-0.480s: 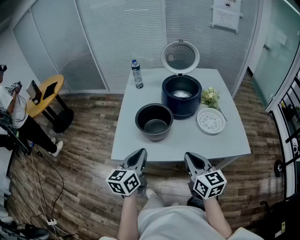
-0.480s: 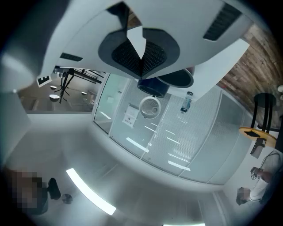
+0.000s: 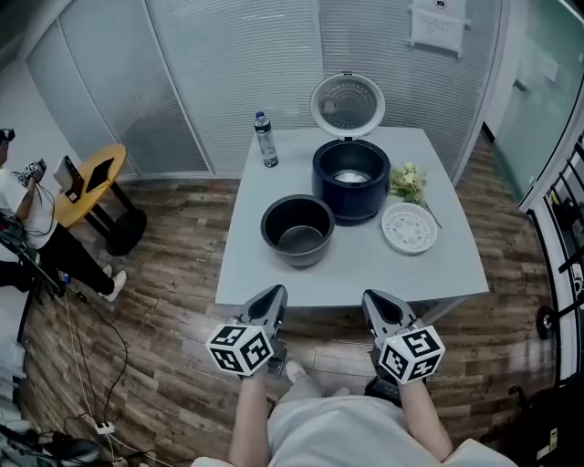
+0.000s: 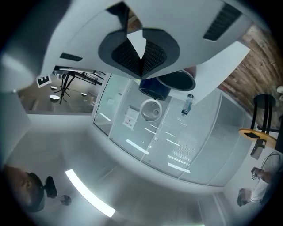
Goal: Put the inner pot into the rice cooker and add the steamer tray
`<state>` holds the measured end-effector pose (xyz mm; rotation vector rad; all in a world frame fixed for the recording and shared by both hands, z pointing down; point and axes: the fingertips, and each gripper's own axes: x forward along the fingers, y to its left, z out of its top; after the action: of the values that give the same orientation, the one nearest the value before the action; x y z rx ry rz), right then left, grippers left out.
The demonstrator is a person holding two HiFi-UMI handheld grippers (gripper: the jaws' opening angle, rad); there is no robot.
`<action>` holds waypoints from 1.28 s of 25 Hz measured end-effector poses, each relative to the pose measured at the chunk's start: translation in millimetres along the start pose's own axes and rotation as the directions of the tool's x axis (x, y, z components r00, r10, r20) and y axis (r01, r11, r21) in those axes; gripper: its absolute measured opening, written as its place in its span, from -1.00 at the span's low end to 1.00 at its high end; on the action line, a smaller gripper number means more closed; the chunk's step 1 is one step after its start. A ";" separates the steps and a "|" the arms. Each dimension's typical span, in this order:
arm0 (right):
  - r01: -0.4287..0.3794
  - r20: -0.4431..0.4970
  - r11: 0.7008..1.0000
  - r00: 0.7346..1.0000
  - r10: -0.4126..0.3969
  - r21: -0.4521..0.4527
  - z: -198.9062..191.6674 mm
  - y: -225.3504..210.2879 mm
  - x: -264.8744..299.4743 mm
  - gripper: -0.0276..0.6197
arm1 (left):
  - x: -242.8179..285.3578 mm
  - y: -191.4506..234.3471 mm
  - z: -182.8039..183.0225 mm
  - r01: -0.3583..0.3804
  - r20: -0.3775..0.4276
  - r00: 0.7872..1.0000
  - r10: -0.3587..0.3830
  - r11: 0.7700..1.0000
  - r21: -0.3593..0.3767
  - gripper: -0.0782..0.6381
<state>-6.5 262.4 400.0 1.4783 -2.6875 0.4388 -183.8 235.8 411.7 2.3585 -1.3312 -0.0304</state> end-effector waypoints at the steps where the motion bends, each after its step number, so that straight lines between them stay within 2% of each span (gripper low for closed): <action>1: 0.000 0.000 1.000 1.000 0.000 0.003 -0.4 -1.1 -0.8 -0.87 | 0.7 -0.5 -2.7 -0.008 -0.011 1.000 0.008 1.000 0.008 -0.76; 3: -0.012 0.000 1.000 1.000 0.012 0.019 -2.2 -3.5 -2.9 -0.87 | 2.2 -1.4 -7.3 -0.021 -0.022 1.000 0.021 1.000 0.018 -0.76; 5: -0.039 0.001 0.998 0.999 0.039 0.057 -4.6 -5.5 -4.4 -0.86 | 2.7 -3.9 -7.1 -0.010 -0.001 1.000 0.010 1.000 0.010 -0.75; 6: -0.056 -0.004 0.995 0.998 0.057 0.080 -6.8 -5.7 -4.2 -0.86 | 2.3 -5.3 -6.5 0.004 0.013 1.000 -0.004 1.000 -0.003 -0.68; 7: -0.075 -0.014 0.992 0.997 0.077 0.103 -9.7 -5.5 -3.7 -0.76 | 2.0 -5.7 -7.1 0.014 0.020 1.000 -0.014 1.000 -0.022 -0.25; 8: -0.090 -0.027 0.988 0.995 0.094 0.122 -13.0 -5.6 -2.9 -0.41 | 1.8 -4.6 -8.5 0.015 0.021 1.000 -0.014 0.999 -0.041 -0.11; 9: -0.097 -0.040 0.986 0.994 0.104 0.138 -16.1 -6.6 -2.3 -0.25 | 1.2 -2.1 -9.9 0.007 0.022 1.000 -0.006 0.998 -0.056 -0.09; 12: -0.081 -0.052 0.985 0.995 0.090 0.154 -20.3 -14.1 -0.8 -0.24 | 1.2 7.7 -13.6 -0.028 0.017 0.999 0.030 0.996 -0.080 -0.08; 17: -0.068 -0.045 0.978 0.996 0.079 0.199 -15.8 -28.8 3.2 -0.24 | 8.4 13.6 -11.9 -0.046 -0.003 0.999 0.046 0.996 -0.075 -0.07; 24: -0.068 -0.032 0.958 0.996 0.080 0.280 -15.5 -58.3 14.7 -0.24 | 34.9 24.6 -19.7 -0.089 -0.064 0.994 0.090 0.996 0.007 -0.07; 32: -0.075 -0.051 0.941 0.994 0.097 0.330 -12.9 -81.5 70.7 -0.24 | 70.1 73.8 -10.6 -0.131 -0.061 0.990 0.128 0.991 -0.039 -0.07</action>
<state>21.7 166.7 442.9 1.3843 -2.7334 0.9651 -203.5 149.0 462.3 2.2157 -1.4378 0.0479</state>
